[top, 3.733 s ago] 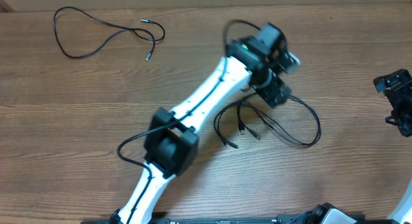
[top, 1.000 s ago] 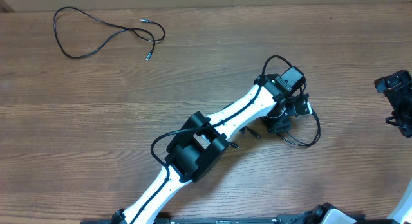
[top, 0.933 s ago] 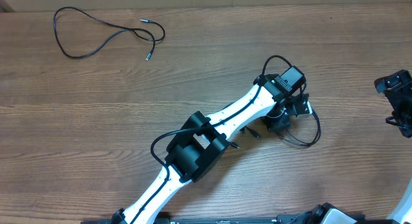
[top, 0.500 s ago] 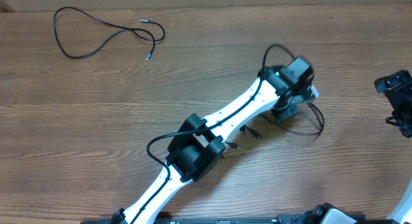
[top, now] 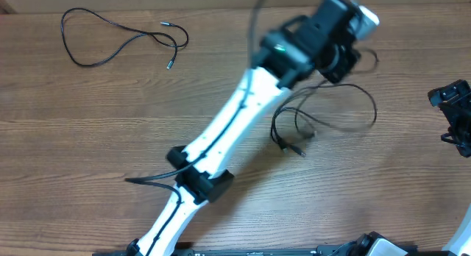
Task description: Untangle cables
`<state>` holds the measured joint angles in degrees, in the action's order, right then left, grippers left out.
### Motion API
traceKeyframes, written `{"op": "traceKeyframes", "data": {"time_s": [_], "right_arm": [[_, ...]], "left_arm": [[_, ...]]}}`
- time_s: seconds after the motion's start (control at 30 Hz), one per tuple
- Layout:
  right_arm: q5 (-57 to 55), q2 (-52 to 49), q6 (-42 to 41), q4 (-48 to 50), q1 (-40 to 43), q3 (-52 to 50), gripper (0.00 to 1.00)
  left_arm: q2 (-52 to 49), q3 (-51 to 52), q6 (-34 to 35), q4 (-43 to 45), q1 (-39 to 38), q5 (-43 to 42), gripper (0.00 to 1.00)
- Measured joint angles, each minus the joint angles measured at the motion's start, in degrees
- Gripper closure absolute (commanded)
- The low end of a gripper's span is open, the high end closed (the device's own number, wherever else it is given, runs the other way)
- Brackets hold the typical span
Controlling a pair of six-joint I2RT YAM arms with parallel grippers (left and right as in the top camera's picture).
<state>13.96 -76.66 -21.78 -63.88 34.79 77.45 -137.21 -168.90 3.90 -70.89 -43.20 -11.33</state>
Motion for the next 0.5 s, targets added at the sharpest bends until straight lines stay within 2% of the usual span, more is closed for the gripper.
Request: {"op": "traceKeyframes", "data": {"time_s": [0.2,0.5], "right_arm": [[-0.02,0.0,-0.02,0.02,0.0,0.0,0.0],[-0.02,0.0,0.0,0.02,0.0,0.0,0.0]], "left_arm": [[4.33,-4.81,8.09,0.87,7.08,-6.19,0.96],[10.49,-5.86,17.05,5.6,16.15,-12.96,0.96]]}}
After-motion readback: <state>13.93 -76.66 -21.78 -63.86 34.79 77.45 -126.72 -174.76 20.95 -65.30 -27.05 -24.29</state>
